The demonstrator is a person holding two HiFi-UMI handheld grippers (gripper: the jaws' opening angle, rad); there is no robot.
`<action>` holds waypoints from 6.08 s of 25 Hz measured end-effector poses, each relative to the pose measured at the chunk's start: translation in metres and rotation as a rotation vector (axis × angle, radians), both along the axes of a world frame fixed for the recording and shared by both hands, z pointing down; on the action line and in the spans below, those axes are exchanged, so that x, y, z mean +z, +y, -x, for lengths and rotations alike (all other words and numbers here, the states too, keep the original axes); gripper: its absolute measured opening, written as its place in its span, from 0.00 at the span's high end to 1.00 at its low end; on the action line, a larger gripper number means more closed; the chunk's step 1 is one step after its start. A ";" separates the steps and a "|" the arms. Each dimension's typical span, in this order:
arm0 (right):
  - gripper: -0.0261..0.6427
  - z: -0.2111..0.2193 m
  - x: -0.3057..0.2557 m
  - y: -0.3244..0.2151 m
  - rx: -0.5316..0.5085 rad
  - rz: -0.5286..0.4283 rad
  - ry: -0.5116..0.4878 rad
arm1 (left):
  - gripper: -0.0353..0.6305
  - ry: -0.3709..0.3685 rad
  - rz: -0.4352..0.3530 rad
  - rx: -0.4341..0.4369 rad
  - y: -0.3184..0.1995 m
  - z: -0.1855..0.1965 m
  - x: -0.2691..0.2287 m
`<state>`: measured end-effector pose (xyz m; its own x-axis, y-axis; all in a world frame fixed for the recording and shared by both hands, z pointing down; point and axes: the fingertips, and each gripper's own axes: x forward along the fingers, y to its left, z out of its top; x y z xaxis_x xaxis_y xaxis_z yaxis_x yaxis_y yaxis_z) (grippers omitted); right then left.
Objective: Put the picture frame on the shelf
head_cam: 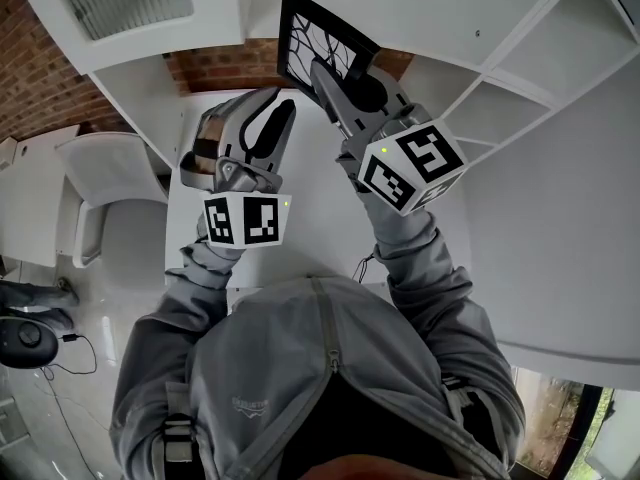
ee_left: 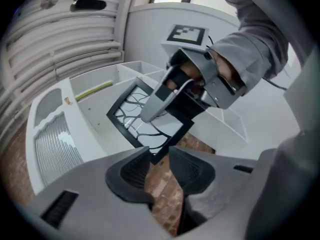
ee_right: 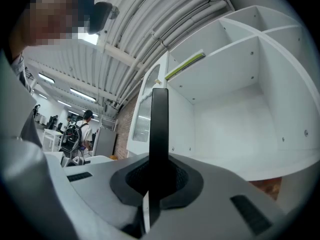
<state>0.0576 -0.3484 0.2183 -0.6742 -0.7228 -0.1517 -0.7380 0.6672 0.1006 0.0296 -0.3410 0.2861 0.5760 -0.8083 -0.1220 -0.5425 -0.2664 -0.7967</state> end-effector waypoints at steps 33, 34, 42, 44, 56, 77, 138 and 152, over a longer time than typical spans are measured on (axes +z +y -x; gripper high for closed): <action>0.91 0.016 -0.006 -0.051 -0.256 0.333 -0.243 | 0.79 -0.396 -0.431 -0.254 -0.034 -0.004 -0.002; 0.91 0.016 -0.007 -0.052 -0.267 0.343 -0.251 | 0.80 -0.394 -0.429 -0.257 -0.033 -0.004 -0.004; 0.88 0.017 -0.007 -0.059 -0.301 0.385 -0.258 | 0.82 -0.385 -0.363 -0.258 -0.025 -0.005 -0.009; 0.86 0.016 -0.007 -0.060 -0.299 0.387 -0.250 | 0.82 -0.380 -0.338 -0.252 -0.024 -0.006 -0.010; 0.70 0.017 -0.008 -0.063 -0.317 0.413 -0.286 | 0.83 -0.372 -0.169 -0.231 -0.021 -0.007 -0.019; 0.62 0.002 -0.011 -0.073 -0.386 0.545 -0.615 | 0.84 -0.410 -0.191 -0.262 -0.016 -0.008 -0.033; 0.87 0.008 0.015 -0.051 0.343 -0.488 0.935 | 0.82 -0.505 -0.116 -0.341 -0.087 -0.006 -0.045; 0.87 0.008 0.021 -0.068 0.380 -0.457 0.903 | 0.92 -0.255 -0.184 -0.251 -0.059 0.001 -0.052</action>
